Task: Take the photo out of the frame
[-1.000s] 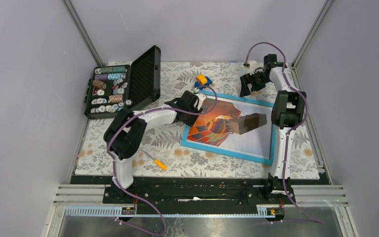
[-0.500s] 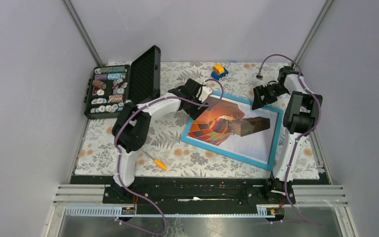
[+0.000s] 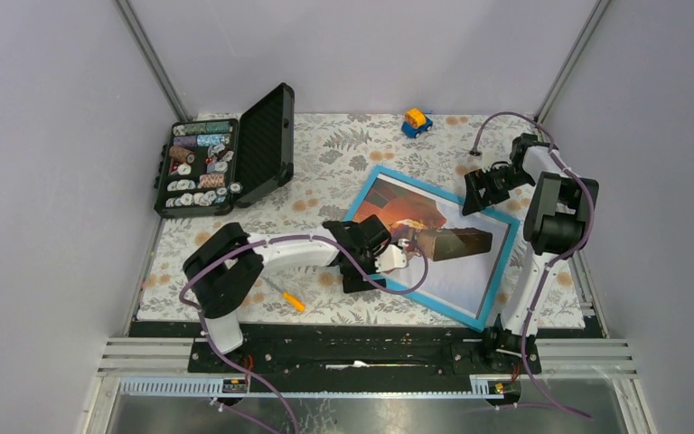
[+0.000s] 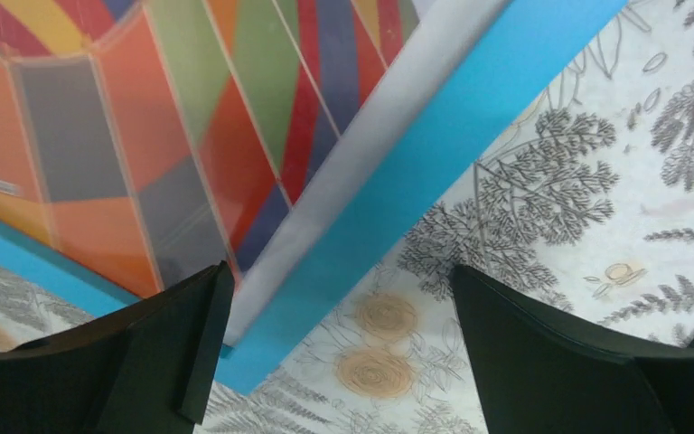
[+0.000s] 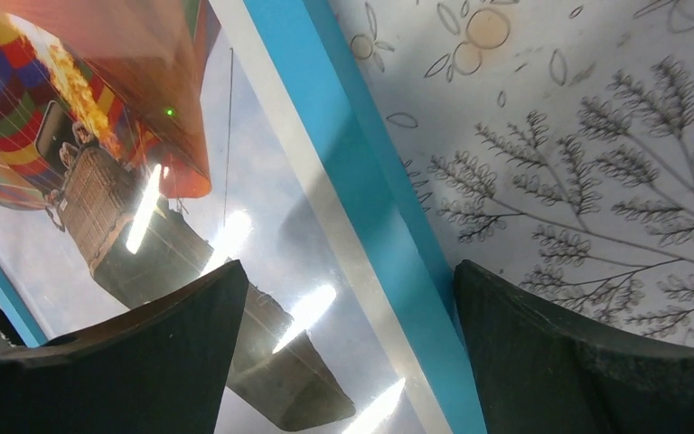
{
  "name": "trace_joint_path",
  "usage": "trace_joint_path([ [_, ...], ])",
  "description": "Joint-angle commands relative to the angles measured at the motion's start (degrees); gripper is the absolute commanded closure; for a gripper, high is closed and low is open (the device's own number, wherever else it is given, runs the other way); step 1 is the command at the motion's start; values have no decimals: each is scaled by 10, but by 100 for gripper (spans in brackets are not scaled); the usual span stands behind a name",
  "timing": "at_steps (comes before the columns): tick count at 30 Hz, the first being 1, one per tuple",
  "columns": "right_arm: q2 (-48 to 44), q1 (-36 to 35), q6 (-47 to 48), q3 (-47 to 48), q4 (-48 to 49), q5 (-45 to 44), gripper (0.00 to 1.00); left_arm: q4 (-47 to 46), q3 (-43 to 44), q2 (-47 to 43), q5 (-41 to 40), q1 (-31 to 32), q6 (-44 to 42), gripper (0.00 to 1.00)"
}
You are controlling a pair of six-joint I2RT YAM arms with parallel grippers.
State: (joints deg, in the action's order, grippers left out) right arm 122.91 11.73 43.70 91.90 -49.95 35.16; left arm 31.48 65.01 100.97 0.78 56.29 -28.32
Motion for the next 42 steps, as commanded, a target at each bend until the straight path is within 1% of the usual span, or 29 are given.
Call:
trace_joint_path([
  [1, -20, -9, -9, -45, -52, 1, 9, -47, -7, 23, -78, -4, -10, 1],
  [4, -37, -9, -7, -71, -52, 6, 9, -87, -7, 42, -134, -10, -16, 1],
  [6, -48, -9, -6, -88, -52, 8, 10, -102, 6, 53, -147, -28, -15, 1],
  [11, -84, -9, -1, -143, -53, 25, 11, -109, 98, 86, -125, -118, 8, 1],
  [14, -103, -10, 1, -175, -55, 39, 11, -108, 158, 115, -105, -151, 21, 1],
  [18, -128, -18, 0, -214, -60, 61, 11, -100, 235, 166, -107, -167, 41, 1],
  [22, -150, -56, -16, -261, -55, 76, 10, -94, 306, 208, -121, -175, 83, 1],
  [25, -163, -73, -43, -277, -46, 90, 9, -68, 343, 213, -92, -178, 108, 1],
  [27, -171, -73, -67, -275, -37, 84, 9, -56, 340, 195, -67, -178, 124, 1],
  [30, -192, -71, -136, -267, 1, 56, 9, -36, 309, 151, -36, -180, 166, 1],
  [33, -228, -65, -231, -266, 65, 27, 8, -25, 267, 96, -11, -182, 220, 1],
  [34, -240, -65, -265, -269, 92, 12, 8, -32, 246, 79, -11, -183, 241, 1],
  [36, -260, -65, -325, -277, 143, -13, 9, -50, 204, 43, 15, -183, 272, 1],
  [39, -278, -70, -387, -297, 207, -52, 14, -85, 147, -1, 22, -183, 304, 1],
  [42, -272, -84, -401, -296, 231, -98, 21, -102, 122, -25, 13, -183, 310, 1],
])
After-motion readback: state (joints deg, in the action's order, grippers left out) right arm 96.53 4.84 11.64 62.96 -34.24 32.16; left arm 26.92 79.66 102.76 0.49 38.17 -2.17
